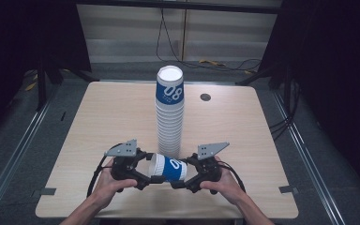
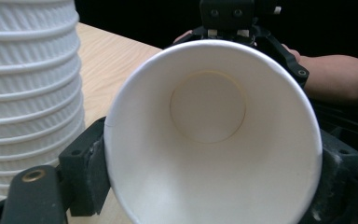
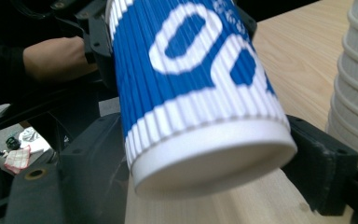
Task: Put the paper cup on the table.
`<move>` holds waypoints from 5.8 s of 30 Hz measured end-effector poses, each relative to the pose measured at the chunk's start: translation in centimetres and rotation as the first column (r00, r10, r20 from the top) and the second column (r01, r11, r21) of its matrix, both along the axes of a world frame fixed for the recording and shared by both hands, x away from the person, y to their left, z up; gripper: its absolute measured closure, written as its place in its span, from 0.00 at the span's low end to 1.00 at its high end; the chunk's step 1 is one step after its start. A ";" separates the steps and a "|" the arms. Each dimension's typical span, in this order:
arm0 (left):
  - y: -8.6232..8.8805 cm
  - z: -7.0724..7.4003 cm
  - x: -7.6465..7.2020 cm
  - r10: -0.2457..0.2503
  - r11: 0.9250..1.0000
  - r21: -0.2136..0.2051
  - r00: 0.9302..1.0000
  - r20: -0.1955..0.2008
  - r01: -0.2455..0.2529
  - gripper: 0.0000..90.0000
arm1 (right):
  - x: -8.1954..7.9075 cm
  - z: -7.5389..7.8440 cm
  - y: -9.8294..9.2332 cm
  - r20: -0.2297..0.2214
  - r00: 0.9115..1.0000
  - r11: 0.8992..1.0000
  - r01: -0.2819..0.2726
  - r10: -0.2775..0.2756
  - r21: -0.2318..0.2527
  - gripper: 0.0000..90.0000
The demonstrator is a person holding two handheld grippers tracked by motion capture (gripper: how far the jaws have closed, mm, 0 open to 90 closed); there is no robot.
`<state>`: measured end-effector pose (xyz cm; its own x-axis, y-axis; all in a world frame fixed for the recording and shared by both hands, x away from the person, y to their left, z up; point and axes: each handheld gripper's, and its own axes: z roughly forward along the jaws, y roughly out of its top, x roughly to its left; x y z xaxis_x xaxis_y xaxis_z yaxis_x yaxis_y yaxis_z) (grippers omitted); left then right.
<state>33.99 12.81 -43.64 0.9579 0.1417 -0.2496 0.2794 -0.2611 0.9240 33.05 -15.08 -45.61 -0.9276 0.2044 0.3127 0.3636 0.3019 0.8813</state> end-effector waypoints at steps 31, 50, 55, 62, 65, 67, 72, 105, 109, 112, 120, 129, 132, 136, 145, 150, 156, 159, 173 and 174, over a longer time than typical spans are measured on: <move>3.6 1.4 1.1 0.147 0.984 0.098 0.989 0.030 -0.150 0.20 | 0.8 -0.5 -1.5 0.067 0.990 0.971 0.138 -0.127 -0.197 0.16; 6.6 2.4 2.3 0.266 0.924 0.274 0.963 0.043 -0.267 0.20 | 0.6 -0.1 -2.6 0.110 0.967 0.946 0.250 -0.232 -0.206 0.16; 7.1 2.7 2.6 0.290 0.902 0.317 0.955 0.054 -0.292 0.20 | 0.6 -0.1 -3.0 0.099 0.965 0.941 0.260 -0.244 -0.215 0.17; 7.8 3.6 2.4 0.316 0.861 0.381 0.941 0.122 -0.338 0.20 | 0.0 0.2 -3.0 0.105 0.963 0.938 0.267 -0.250 -0.220 0.17; 8.4 3.8 2.8 0.319 0.840 0.412 0.936 0.149 -0.352 0.20 | -0.3 0.5 -3.2 0.121 0.958 0.932 0.283 -0.261 -0.228 0.17; 8.7 3.9 3.4 0.316 0.832 0.440 0.941 0.125 -0.338 0.20 | -0.5 0.5 -3.5 0.122 0.953 0.926 0.299 -0.278 -0.230 0.17; 9.1 4.0 4.8 0.331 0.803 0.488 0.937 0.113 -0.342 0.20 | -0.8 0.4 -3.8 0.152 0.939 0.913 0.337 -0.308 -0.229 0.17; 9.4 2.0 11.7 0.395 0.557 0.764 0.913 0.101 -0.326 0.20 | -0.4 -0.1 -3.8 0.163 0.937 0.906 0.342 -0.309 -0.248 0.17; 9.2 1.6 11.9 0.389 0.547 0.777 0.916 0.092 -0.311 0.19 | -0.4 -0.2 -3.8 0.160 0.938 0.907 0.341 -0.309 -0.249 0.17; 8.8 1.2 11.9 0.382 0.537 0.788 0.920 0.092 -0.301 0.19 | -0.4 -0.2 -3.8 0.159 0.938 0.907 0.340 -0.308 -0.249 0.17; 8.3 1.2 12.4 0.383 0.520 0.803 0.920 0.085 -0.291 0.17 | -0.4 -0.3 -3.7 0.155 0.940 0.910 0.335 -0.304 -0.246 0.17; 7.3 0.7 12.8 0.373 0.474 0.827 0.920 0.121 -0.301 0.14 | -0.4 -0.2 -3.7 0.153 0.942 0.910 0.329 -0.298 -0.253 0.20; 7.1 0.4 12.7 0.372 0.470 0.828 0.919 0.128 -0.306 0.15 | -0.4 -0.1 -3.8 0.152 0.942 0.912 0.329 -0.299 -0.246 0.20; 7.3 0.3 12.7 0.385 0.486 0.815 0.915 0.123 -0.314 0.15 | -0.4 -0.1 -3.8 0.151 0.942 0.910 0.330 -0.300 -0.251 0.20; 8.0 0.0 12.5 0.412 0.534 0.778 0.906 0.103 -0.331 0.15 | -0.4 -0.1 -3.8 0.153 0.941 0.910 0.332 -0.302 -0.248 0.20; 8.7 -0.1 12.4 0.427 0.570 0.747 0.900 0.089 -0.344 0.15 | -0.4 -0.1 -3.8 0.147 0.942 0.911 0.332 -0.303 -0.247 0.20; 9.9 -0.7 12.3 0.464 0.637 0.684 0.885 0.029 -0.356 0.14 | -0.4 -0.1 -3.9 0.141 0.942 0.913 0.332 -0.306 -0.236 0.20; 10.1 -1.0 12.0 0.459 0.650 0.675 0.888 0.018 -0.349 0.14 | -0.4 0.0 -3.9 0.144 0.941 0.914 0.332 -0.305 -0.234 0.20; 10.8 -2.2 10.6 0.444 0.654 0.654 0.893 0.076 -0.381 0.18 | -0.4 -0.1 -3.9 0.139 0.942 0.914 0.331 -0.305 -0.234 0.20; 10.9 -2.2 10.6 0.442 0.654 0.653 0.893 0.080 -0.382 0.18 | -0.4 0.0 -3.9 0.140 0.942 0.913 0.331 -0.305 -0.237 0.20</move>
<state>44.55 23.66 -45.86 0.7428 0.6692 -0.0192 0.5677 -0.6143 0.5481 32.69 -18.96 -45.66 -0.8232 0.5544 0.1220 0.3937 0.4026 0.8264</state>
